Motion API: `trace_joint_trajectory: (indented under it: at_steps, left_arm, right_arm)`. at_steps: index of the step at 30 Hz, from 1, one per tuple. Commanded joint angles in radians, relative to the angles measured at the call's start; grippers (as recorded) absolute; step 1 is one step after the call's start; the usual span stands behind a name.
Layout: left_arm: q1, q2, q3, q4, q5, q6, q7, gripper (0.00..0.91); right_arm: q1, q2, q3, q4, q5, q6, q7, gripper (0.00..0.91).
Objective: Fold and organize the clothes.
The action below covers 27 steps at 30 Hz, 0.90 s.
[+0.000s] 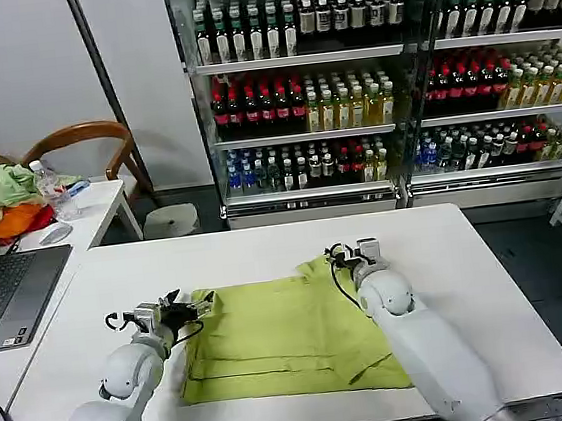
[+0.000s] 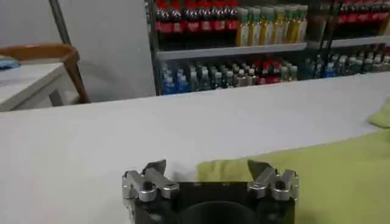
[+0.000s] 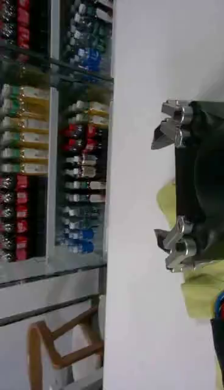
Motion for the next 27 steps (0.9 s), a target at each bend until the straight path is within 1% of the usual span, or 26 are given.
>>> trace_joint_trajectory:
  at_steps: [1, 2, 3, 4, 5, 6, 12, 14, 21, 27]
  left_arm:
    - [-0.037, -0.002, 0.008, 0.072, 0.002, 0.012, 0.017, 0.907]
    - [-0.035, -0.002, 0.007, 0.072, 0.002, 0.013, 0.018, 0.907]
    - [-0.033, -0.004, 0.006, 0.073, 0.003, 0.011, 0.027, 0.736]
    - [-0.032, -0.005, 0.004, 0.072, 0.003, 0.010, 0.027, 0.474]
    - [-0.031, -0.008, 0.002, 0.071, 0.002, 0.008, 0.028, 0.141]
    - [-0.026, -0.009, 0.000, 0.066, 0.002, 0.008, 0.033, 0.050]
    - [-0.009, -0.007, -0.002, 0.045, 0.001, 0.007, 0.038, 0.040]
    - [-0.006, -0.006, -0.002, 0.042, 0.001, 0.005, 0.041, 0.050]
    - [0.003, 0.001, -0.001, 0.033, -0.001, -0.009, 0.055, 0.050]
    - [0.008, 0.007, -0.003, 0.022, -0.003, -0.026, 0.066, 0.050]
  right_arm:
    - [0.051, 0.034, -0.017, -0.110, 0.013, 0.024, -0.023, 0.907]
    - [0.050, 0.032, -0.021, -0.103, 0.013, 0.016, -0.020, 0.907]
    - [0.050, 0.030, -0.024, -0.098, 0.017, 0.015, -0.022, 0.453]
    - [0.050, 0.029, -0.026, -0.091, 0.020, 0.011, -0.022, 0.000]
    - [0.050, 0.026, -0.028, -0.085, 0.023, 0.003, -0.022, 0.000]
    - [0.049, 0.024, -0.032, -0.079, 0.035, -0.005, -0.024, 0.000]
    - [0.034, 0.028, -0.034, -0.068, 0.045, -0.015, -0.023, 0.000]
    - [0.030, 0.030, -0.034, -0.073, 0.045, -0.017, -0.024, 0.000]
    - [0.033, 0.043, -0.023, -0.100, 0.030, 0.002, -0.034, 0.000]
    - [0.021, 0.027, -0.013, -0.041, 0.010, 0.032, -0.032, 0.000]
